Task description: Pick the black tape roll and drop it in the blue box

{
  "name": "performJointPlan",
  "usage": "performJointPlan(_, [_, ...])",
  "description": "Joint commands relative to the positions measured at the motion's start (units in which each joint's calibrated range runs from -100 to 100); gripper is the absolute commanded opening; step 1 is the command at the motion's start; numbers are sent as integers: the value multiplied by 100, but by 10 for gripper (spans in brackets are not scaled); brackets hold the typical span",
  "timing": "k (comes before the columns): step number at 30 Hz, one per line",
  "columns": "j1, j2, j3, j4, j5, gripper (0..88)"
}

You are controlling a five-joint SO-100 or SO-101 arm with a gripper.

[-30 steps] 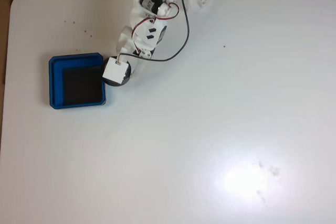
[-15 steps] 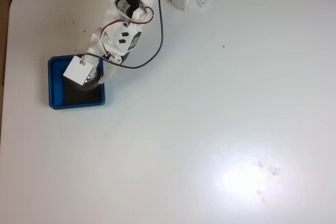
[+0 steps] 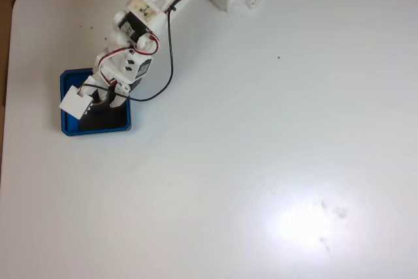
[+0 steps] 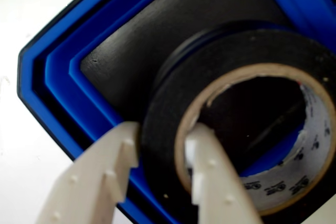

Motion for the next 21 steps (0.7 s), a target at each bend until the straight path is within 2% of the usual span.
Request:
performJointPlan(1, [98, -70, -502, 29, 32, 14])
performJointPlan(21, [88, -95, -457, 21, -30, 15])
